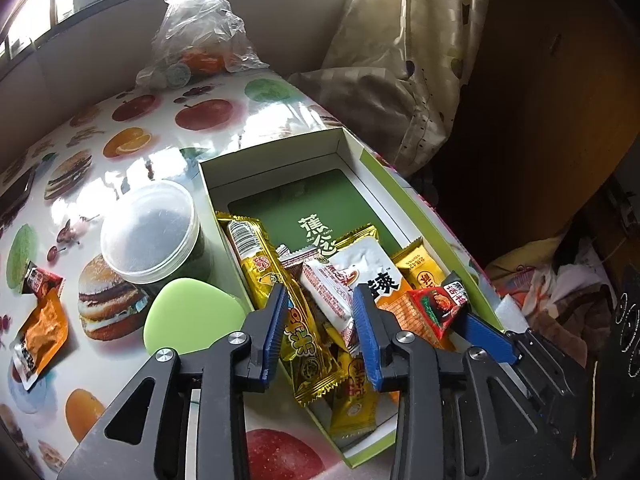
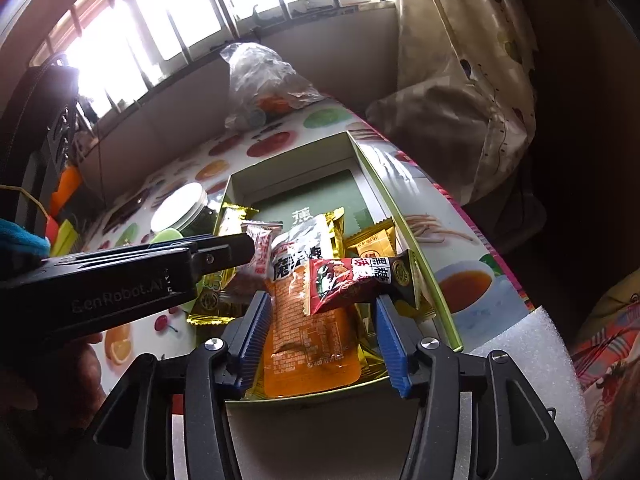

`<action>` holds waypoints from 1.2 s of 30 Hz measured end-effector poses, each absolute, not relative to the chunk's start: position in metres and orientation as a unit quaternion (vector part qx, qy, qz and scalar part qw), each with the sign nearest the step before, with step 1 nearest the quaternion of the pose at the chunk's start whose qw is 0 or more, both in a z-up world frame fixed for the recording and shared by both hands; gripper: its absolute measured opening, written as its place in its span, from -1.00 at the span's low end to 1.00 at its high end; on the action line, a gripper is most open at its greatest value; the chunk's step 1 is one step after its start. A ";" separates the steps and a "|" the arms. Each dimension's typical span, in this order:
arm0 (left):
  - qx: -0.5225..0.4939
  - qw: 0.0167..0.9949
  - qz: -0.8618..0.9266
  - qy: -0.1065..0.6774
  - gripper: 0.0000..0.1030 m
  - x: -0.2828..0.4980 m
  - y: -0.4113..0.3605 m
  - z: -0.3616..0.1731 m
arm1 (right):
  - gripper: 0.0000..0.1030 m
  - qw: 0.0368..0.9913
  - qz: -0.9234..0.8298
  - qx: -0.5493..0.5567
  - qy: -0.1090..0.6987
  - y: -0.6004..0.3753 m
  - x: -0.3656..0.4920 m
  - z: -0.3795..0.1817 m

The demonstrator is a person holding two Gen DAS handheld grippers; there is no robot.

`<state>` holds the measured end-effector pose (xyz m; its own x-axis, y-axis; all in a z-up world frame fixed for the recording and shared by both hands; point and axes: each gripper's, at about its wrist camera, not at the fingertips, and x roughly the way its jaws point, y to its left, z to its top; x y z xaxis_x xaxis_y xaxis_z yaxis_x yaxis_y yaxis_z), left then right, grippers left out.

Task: Organize snacks
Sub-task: 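Open both grippers to release the snacks into the box, then withdraw both open grippers from the box back toward the remaining snacks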

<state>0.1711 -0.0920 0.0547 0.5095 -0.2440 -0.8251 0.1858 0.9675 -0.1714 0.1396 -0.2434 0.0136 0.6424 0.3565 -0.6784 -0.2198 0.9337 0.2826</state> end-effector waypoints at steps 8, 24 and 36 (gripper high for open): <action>-0.037 0.873 -0.127 0.470 -0.24 0.165 -0.088 0.063 | 0.00 0.896 0.178 0.084 0.397 -0.237 0.136 0.014; -0.034 0.893 -0.110 0.435 -0.24 0.135 -0.068 0.092 | 0.00 0.905 0.166 0.063 0.386 -0.225 0.116 0.032; -0.041 0.904 -0.093 0.416 -0.24 0.108 -0.043 0.102 | 0.00 0.912 0.171 0.047 0.371 -0.207 0.100 0.047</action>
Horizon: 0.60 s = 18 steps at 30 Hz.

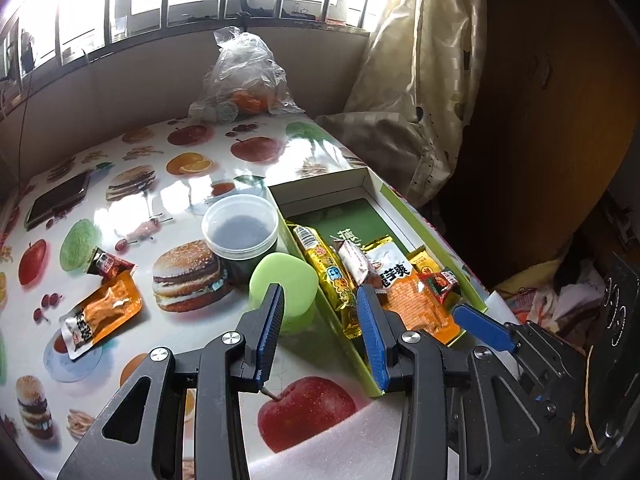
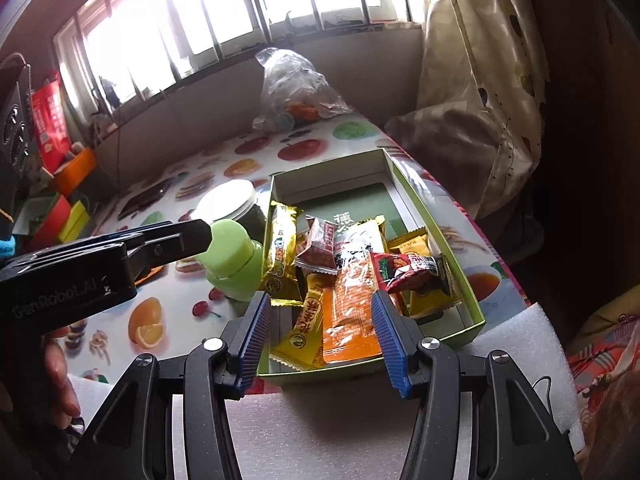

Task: Organize snacks
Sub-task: 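Withdraw both open grippers from the box back toward the remaining snacks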

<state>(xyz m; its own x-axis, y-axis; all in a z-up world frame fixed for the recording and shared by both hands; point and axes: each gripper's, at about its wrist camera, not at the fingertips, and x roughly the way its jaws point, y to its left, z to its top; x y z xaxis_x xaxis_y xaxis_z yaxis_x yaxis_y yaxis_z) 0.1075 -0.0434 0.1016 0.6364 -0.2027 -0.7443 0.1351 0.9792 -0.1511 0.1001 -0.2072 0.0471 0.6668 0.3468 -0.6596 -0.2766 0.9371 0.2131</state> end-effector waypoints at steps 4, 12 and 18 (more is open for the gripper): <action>-0.045 0.906 -0.085 0.413 -0.24 0.099 -0.032 0.103 | 0.00 0.913 0.176 0.040 0.367 -0.198 0.097 0.051; -0.056 0.909 -0.068 0.408 -0.24 0.087 -0.010 0.103 | 0.00 0.914 0.189 0.025 0.359 -0.180 0.089 0.057; -0.061 0.912 -0.055 0.401 -0.24 0.078 0.005 0.105 | 0.00 0.914 0.199 0.017 0.353 -0.168 0.085 0.061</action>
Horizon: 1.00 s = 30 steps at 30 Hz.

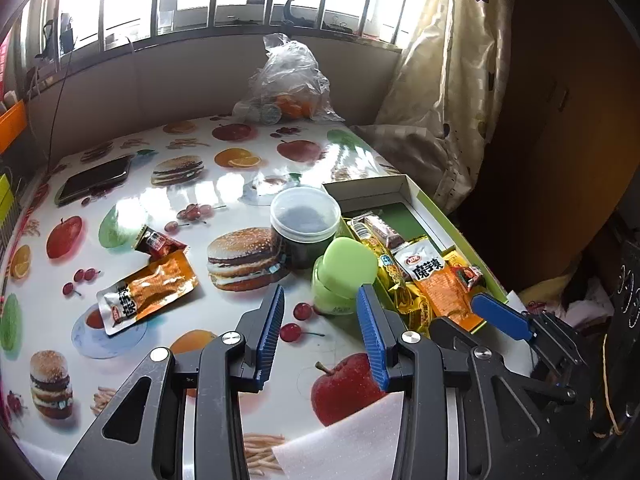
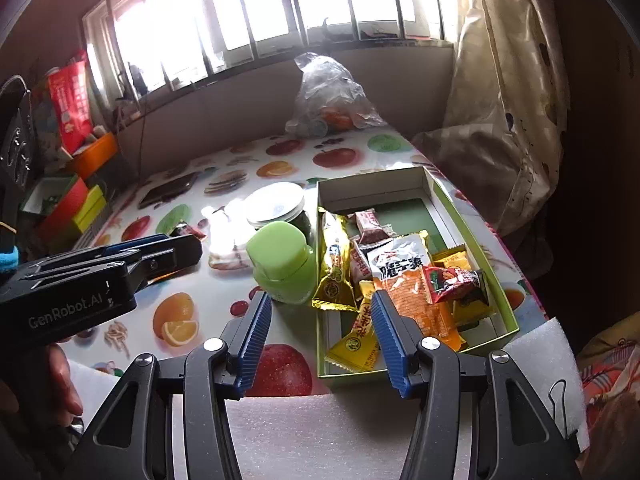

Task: Organize snacks
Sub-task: 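Withdraw both open grippers from the box back toward the remaining snacks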

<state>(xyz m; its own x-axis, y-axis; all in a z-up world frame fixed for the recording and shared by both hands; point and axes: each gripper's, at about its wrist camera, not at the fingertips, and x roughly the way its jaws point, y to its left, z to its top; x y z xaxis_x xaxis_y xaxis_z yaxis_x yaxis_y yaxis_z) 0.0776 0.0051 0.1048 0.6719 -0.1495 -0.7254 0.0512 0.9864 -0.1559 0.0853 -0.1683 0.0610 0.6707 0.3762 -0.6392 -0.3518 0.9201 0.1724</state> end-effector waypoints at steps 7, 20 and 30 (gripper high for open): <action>-0.065 0.915 -0.039 0.396 -0.24 0.069 0.023 0.105 | 0.00 0.913 0.214 0.004 0.348 -0.151 0.082 0.065; -0.079 0.913 -0.002 0.399 -0.24 0.058 0.074 0.093 | 0.00 0.903 0.242 -0.027 0.353 -0.104 0.088 0.062; -0.097 0.906 0.030 0.411 -0.24 0.053 0.124 0.074 | 0.00 0.895 0.256 -0.040 0.363 -0.077 0.096 0.055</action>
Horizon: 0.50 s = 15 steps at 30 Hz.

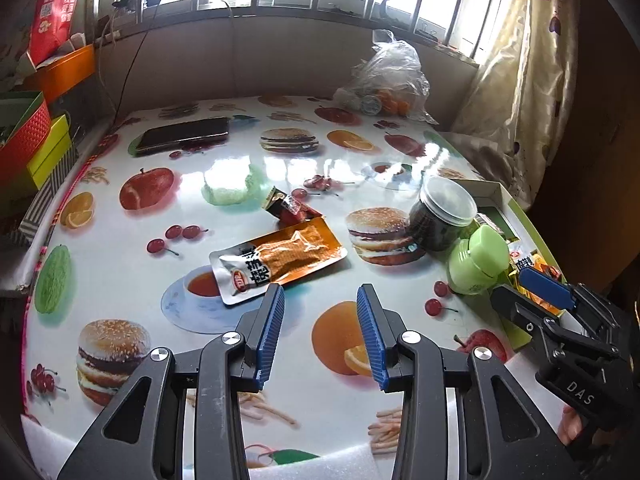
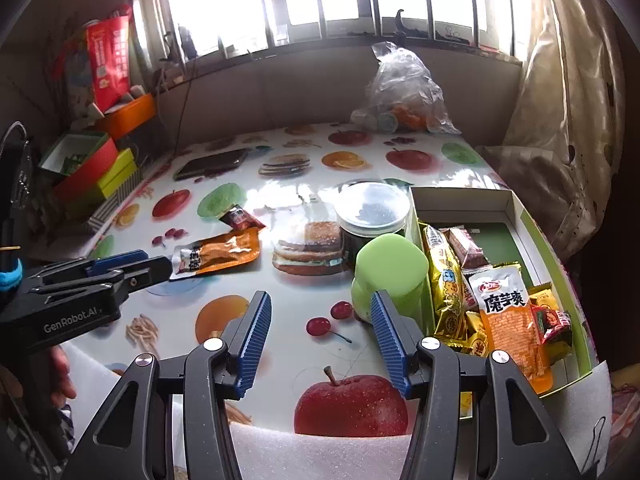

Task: Organize snacks
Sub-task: 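Withdraw both open grippers from the box back toward the remaining snacks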

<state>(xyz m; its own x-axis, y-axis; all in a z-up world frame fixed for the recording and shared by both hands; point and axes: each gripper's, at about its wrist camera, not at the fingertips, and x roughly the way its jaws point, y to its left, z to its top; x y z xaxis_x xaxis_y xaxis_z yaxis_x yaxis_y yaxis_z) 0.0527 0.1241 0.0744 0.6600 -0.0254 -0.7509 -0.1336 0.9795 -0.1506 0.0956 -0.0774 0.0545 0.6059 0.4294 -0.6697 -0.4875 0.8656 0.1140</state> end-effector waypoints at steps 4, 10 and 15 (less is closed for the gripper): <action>-0.100 0.902 0.039 0.419 -0.24 0.055 0.138 0.068 | 0.00 0.892 0.260 -0.049 0.367 -0.068 0.099 0.051; -0.105 0.894 0.037 0.434 -0.24 0.066 0.157 0.052 | 0.00 0.885 0.267 -0.060 0.377 -0.052 0.106 0.043; -0.113 0.888 0.042 0.445 -0.24 0.080 0.172 0.038 | 0.00 0.879 0.271 -0.072 0.386 -0.036 0.113 0.035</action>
